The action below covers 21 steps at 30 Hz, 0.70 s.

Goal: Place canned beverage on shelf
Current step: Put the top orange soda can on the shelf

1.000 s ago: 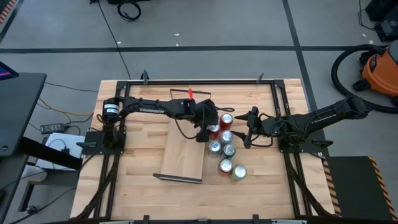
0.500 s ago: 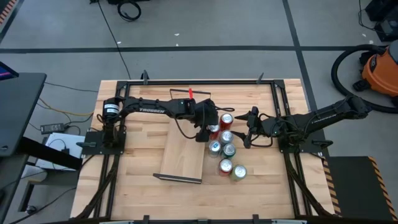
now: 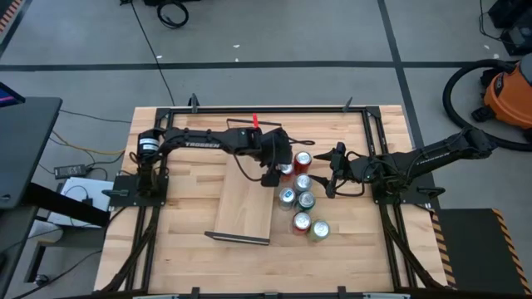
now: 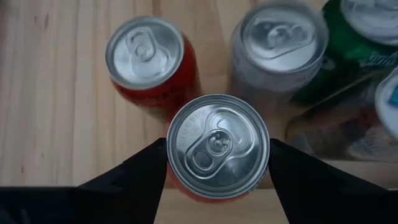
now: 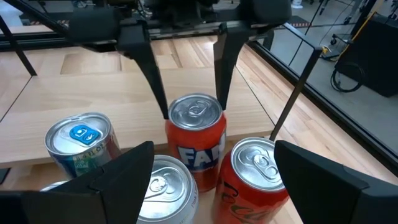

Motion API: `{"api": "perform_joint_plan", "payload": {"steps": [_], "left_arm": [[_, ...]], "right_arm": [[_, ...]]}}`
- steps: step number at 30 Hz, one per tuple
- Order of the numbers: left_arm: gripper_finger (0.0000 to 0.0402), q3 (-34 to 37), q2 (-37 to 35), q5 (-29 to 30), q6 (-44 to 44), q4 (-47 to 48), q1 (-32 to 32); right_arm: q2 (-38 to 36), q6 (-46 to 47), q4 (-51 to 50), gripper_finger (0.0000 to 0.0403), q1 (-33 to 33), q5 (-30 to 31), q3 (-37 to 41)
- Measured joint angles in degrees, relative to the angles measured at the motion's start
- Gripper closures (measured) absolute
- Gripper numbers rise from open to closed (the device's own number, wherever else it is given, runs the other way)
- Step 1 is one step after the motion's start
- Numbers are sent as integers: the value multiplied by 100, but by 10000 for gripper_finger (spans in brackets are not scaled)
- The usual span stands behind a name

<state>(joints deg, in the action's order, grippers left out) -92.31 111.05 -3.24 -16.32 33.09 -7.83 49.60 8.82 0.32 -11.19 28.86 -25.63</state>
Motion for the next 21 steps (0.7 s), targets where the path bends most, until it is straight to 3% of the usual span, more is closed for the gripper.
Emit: {"api": "perform_joint_plan", "payload": {"steps": [21], "left_arm": [[139,2,-107,19,-240,1,-9]], "right_arm": [[0,0,0,70,0,0,0]]}}
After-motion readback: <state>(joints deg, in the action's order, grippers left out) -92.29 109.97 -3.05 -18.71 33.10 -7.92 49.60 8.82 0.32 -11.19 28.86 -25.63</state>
